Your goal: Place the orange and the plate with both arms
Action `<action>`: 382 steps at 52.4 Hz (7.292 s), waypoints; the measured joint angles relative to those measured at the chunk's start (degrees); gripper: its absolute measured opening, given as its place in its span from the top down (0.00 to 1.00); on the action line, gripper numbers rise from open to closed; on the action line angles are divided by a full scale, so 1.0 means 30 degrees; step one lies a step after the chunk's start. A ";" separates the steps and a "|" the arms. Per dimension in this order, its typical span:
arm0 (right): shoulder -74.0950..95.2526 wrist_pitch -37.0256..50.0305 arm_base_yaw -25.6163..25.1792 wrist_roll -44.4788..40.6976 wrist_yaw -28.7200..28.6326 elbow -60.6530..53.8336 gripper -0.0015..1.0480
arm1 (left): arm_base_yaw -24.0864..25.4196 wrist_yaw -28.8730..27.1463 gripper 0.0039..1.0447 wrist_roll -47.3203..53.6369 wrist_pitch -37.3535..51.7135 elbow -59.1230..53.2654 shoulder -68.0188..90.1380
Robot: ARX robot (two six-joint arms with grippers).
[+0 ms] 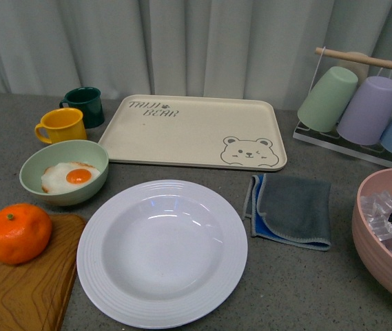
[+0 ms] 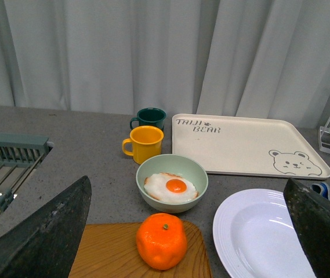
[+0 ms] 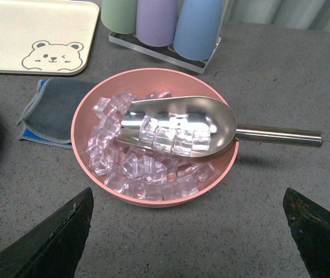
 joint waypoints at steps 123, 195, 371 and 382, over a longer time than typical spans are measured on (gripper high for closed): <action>0.0007 0.0000 0.0000 0.0000 0.0000 0.0000 0.09 | -0.1778 -0.2929 0.06 -0.2994 0.1923 0.2878 1.2254; 0.0000 0.0000 0.0000 0.0000 0.0000 0.0000 0.09 | -0.1887 -0.2018 0.50 -0.4998 0.4065 1.2590 3.4002; -0.0007 0.0000 0.0000 0.0000 0.0000 0.0000 0.09 | -0.0007 -0.0007 0.97 -0.0058 0.8306 0.0000 0.8298; -0.0007 0.0000 0.0000 0.0000 0.0000 0.0000 0.09 | -0.0007 -0.0007 0.97 -0.0058 0.6739 0.0000 0.6674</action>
